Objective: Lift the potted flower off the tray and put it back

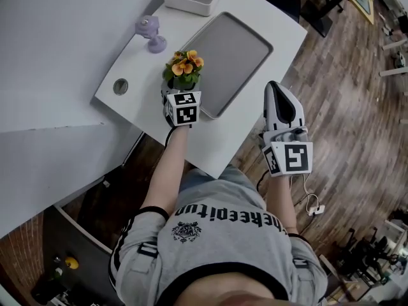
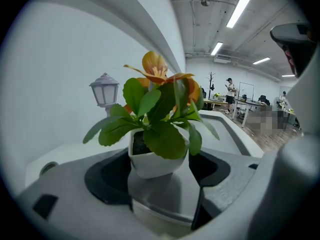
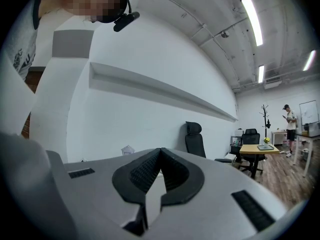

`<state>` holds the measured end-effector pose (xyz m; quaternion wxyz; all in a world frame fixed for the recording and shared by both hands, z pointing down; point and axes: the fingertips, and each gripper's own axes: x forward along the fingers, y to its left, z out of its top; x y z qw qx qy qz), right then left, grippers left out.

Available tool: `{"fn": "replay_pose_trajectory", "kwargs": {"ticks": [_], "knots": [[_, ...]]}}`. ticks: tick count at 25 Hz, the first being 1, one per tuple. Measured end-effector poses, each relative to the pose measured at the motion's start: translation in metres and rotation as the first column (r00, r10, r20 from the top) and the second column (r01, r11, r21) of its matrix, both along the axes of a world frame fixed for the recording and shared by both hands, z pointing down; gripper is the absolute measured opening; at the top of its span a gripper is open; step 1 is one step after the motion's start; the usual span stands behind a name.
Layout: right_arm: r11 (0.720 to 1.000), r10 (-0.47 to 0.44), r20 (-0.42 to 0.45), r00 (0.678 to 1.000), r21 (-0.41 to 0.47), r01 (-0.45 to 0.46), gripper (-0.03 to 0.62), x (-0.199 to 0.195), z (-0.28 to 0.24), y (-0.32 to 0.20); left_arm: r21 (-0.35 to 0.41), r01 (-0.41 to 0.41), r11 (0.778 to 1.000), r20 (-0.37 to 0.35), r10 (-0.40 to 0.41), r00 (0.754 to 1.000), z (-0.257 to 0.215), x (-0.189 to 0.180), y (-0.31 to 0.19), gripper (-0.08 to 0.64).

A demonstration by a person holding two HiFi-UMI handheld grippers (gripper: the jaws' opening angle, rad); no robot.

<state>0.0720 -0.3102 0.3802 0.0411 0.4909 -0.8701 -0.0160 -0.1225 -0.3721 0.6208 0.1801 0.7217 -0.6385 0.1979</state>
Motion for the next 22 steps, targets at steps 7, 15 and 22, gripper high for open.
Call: {"fn": "replay_pose_trajectory", "kwargs": {"ticks": [7, 15, 22], "knots": [[1.0, 0.019, -0.012, 1.0, -0.003, -0.019, 0.0, 0.007, 0.002, -0.001, 0.003, 0.045, 0.999, -0.027, -0.045, 0.999, 0.006, -0.007, -0.009, 0.342], [1.0, 0.008, -0.004, 1.0, 0.007, -0.008, 0.0, 0.002, -0.001, 0.0, 0.009, -0.002, 1.0, -0.029, 0.002, 1.0, -0.011, -0.005, 0.001, 0.341], [0.999, -0.034, 0.01, 0.999, 0.024, 0.033, 0.0, -0.015, -0.008, 0.002, 0.047, -0.058, 0.997, -0.039, 0.06, 0.997, -0.04, -0.005, 0.017, 0.341]]}}
